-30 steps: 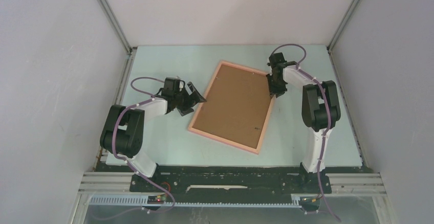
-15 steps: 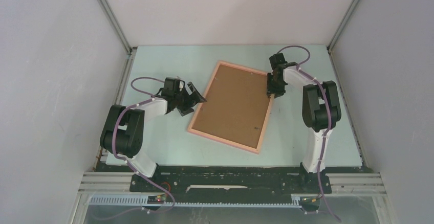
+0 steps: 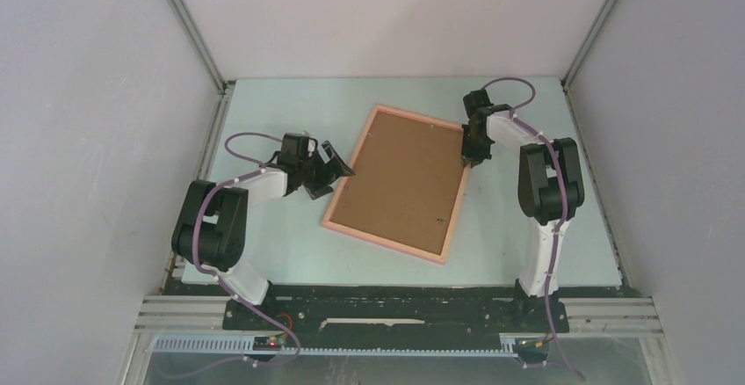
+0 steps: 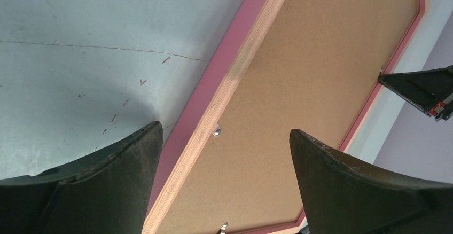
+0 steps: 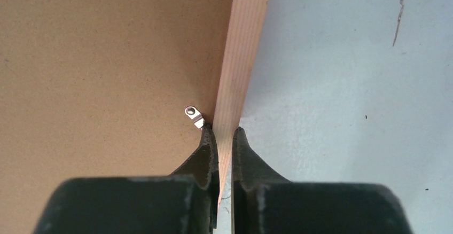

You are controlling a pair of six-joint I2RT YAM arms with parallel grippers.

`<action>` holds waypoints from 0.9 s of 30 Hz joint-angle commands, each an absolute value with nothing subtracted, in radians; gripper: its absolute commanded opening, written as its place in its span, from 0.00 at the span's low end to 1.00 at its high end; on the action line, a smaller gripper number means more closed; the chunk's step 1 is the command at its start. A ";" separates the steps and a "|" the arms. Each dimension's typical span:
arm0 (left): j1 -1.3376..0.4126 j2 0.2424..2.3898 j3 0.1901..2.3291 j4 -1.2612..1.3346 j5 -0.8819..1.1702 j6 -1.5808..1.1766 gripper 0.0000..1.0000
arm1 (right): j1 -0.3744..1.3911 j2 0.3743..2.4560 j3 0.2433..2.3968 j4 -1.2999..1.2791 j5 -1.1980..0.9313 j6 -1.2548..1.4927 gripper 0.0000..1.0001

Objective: Put the photo into the frame

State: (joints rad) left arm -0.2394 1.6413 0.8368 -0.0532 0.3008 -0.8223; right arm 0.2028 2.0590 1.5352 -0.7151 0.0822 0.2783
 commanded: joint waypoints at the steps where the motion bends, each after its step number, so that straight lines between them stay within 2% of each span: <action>1: -0.244 1.615 0.824 -0.028 0.319 -0.821 0.94 | 0.211 2.090 1.556 -0.680 0.132 0.290 0.00; 9: -0.244 1.617 0.825 -0.028 0.320 -0.821 0.95 | 0.212 2.036 1.470 -0.548 0.048 0.380 0.00; 10: -0.245 1.617 0.827 -0.028 0.322 -0.820 0.95 | 0.219 2.029 1.469 -0.544 0.049 0.376 0.03; 12: -0.245 1.618 0.827 -0.028 0.324 -0.818 0.95 | 0.239 2.017 1.483 -0.581 0.107 0.370 0.32; 13: -0.244 1.620 0.827 -0.028 0.325 -0.818 0.95 | 0.243 2.016 1.488 -0.594 0.105 0.360 0.39; 16: -0.244 1.618 0.827 -0.028 0.324 -0.818 0.95 | 0.239 1.999 1.485 -0.603 0.058 0.331 0.46; 20: -0.245 1.618 0.827 -0.028 0.324 -0.818 0.95 | 0.238 1.983 1.485 -0.611 0.060 0.292 0.50; 27: -0.245 1.620 0.827 -0.028 0.326 -0.818 0.95 | 0.240 2.053 1.574 -0.672 0.145 0.268 0.48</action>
